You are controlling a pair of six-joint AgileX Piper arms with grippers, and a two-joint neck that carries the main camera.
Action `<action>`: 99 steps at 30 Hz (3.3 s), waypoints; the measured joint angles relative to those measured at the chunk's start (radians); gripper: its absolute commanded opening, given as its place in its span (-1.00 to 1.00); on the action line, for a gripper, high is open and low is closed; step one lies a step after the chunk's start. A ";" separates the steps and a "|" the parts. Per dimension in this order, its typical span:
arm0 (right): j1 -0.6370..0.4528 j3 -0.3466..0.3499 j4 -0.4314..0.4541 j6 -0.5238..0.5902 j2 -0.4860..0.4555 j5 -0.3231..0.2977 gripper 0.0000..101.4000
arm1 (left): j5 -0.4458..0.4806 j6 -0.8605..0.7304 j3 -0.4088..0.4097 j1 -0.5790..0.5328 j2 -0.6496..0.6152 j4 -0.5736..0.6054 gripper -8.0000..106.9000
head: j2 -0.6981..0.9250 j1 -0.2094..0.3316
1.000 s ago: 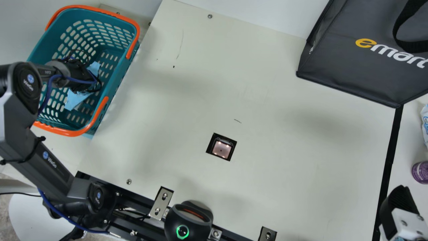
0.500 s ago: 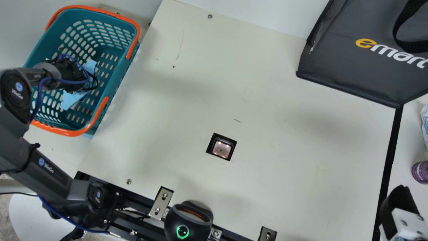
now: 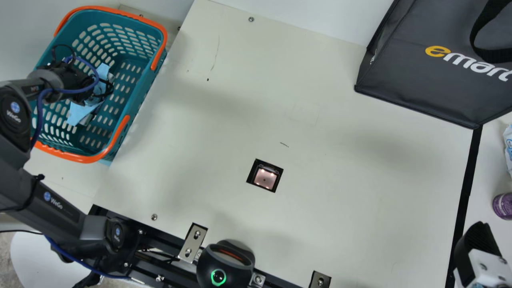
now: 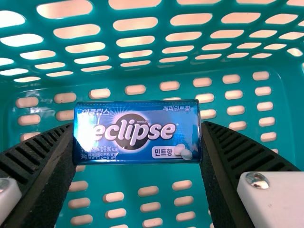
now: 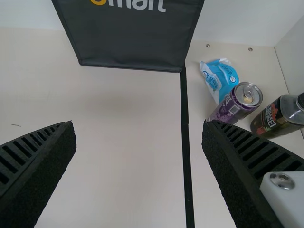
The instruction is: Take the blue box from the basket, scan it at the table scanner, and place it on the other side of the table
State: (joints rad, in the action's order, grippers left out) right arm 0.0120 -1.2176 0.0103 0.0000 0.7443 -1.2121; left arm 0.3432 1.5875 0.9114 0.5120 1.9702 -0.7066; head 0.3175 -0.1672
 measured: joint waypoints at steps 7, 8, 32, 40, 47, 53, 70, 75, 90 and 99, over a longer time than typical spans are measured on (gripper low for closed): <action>0.000 0.000 0.000 0.000 0.000 0.000 0.87 | 0.012 -0.130 0.014 0.010 -0.006 0.119 -1.00 | 0.000 -0.002; 0.000 0.000 0.000 0.000 0.000 0.000 0.87 | 0.016 -0.151 0.016 0.009 -0.007 0.138 -1.00 | 0.000 -0.002; 0.000 0.000 -0.001 0.000 0.000 0.000 0.87 | 0.142 -0.615 0.114 0.036 -0.155 0.548 -1.00 | 0.000 0.000; 0.000 0.000 -0.001 0.000 0.000 0.001 0.87 | 0.190 -0.700 0.154 0.026 -0.217 0.610 -1.00 | 0.002 -0.002; 0.000 0.000 -0.001 0.000 0.000 0.001 0.87 | 0.222 -0.735 0.183 0.005 -0.279 0.635 -1.00 | 0.000 -0.002; 0.000 0.000 -0.001 0.000 0.000 0.001 0.87 | 0.244 -0.760 0.198 -0.017 -0.343 0.647 -1.00 | 0.002 -0.002; 0.000 0.000 -0.001 0.000 0.000 0.001 0.87 | 0.318 -0.875 0.213 -0.145 -0.495 0.666 -1.00 | 0.000 -0.002; 0.000 0.000 -0.001 0.000 0.000 0.001 0.87 | 0.331 -0.909 0.202 -0.216 -0.536 0.664 -1.00 | 0.002 -0.002; 0.000 0.000 -0.002 0.000 0.000 0.001 0.87 | 0.358 -0.971 0.177 -0.481 -0.564 0.650 -1.00 | 0.000 -0.002; 0.000 0.000 -0.002 0.000 0.000 0.001 0.87 | 0.390 -0.982 0.167 -0.635 -0.515 0.660 -1.00 | 0.002 -0.002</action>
State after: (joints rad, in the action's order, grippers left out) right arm 0.0120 -1.2176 0.0087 0.0000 0.7443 -1.2112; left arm 0.7329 0.6054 1.0780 -0.1235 1.4551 -0.0467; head 0.3191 -0.1687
